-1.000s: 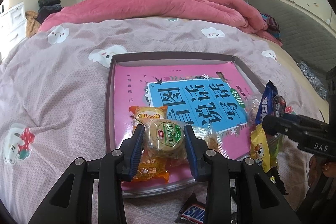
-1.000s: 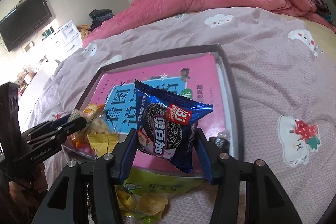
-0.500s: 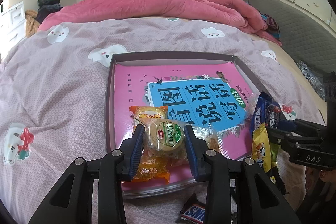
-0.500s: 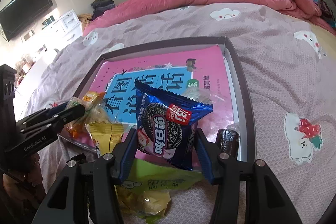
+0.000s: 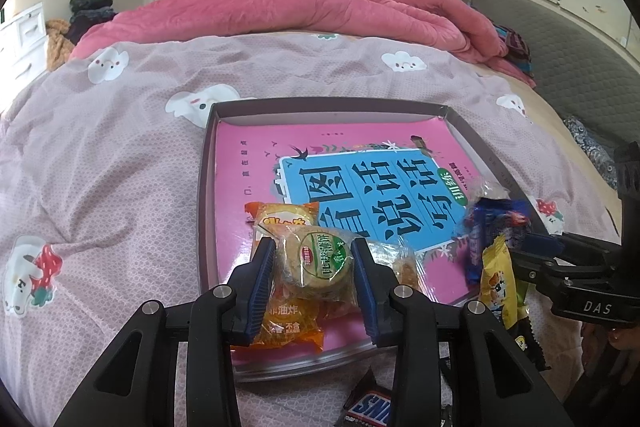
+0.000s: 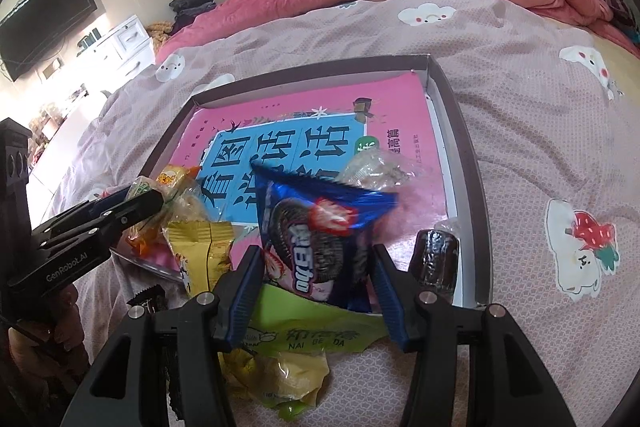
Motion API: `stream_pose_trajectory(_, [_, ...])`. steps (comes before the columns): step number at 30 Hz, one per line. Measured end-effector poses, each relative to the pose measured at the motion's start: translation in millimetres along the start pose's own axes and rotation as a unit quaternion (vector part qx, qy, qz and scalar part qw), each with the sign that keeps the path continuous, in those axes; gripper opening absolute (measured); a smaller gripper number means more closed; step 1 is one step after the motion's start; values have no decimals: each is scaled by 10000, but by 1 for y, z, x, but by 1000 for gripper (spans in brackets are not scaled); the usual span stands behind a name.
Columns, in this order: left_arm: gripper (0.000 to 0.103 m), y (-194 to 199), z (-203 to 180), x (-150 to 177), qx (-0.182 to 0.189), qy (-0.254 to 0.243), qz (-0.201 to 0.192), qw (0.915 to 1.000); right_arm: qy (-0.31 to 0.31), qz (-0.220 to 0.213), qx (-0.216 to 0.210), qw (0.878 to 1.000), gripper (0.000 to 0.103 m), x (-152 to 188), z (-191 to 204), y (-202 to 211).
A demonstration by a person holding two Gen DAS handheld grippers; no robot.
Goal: Organize snacks
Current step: 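Carry the cake bag with the left tool while the right tool carries the biscuit bag over the tray, then release the cake bag with the left tool while the right tool releases the biscuit bag in the tray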
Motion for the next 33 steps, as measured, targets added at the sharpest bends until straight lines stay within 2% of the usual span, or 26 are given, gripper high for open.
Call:
stream_pose_trajectory(14, [42, -2, 4, -1, -133, 49, -27, 9999, -131, -292, 39, 9995, 55, -6, -6, 12])
stream_pose_trajectory(33, [57, 4, 11, -2, -200, 143, -40, 9997, -215, -452, 50, 9987, 56, -10, -9, 20])
Point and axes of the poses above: each gripper's, at about its wrist camera, not at the fingertips, and y roughly against the way its jaws point, z to its left, x to its underside, the point moved 5 cm from there along -y, roughly the way its jaws point, and after that the axes turned 5 degrees about -y, right-handed, at the moved point
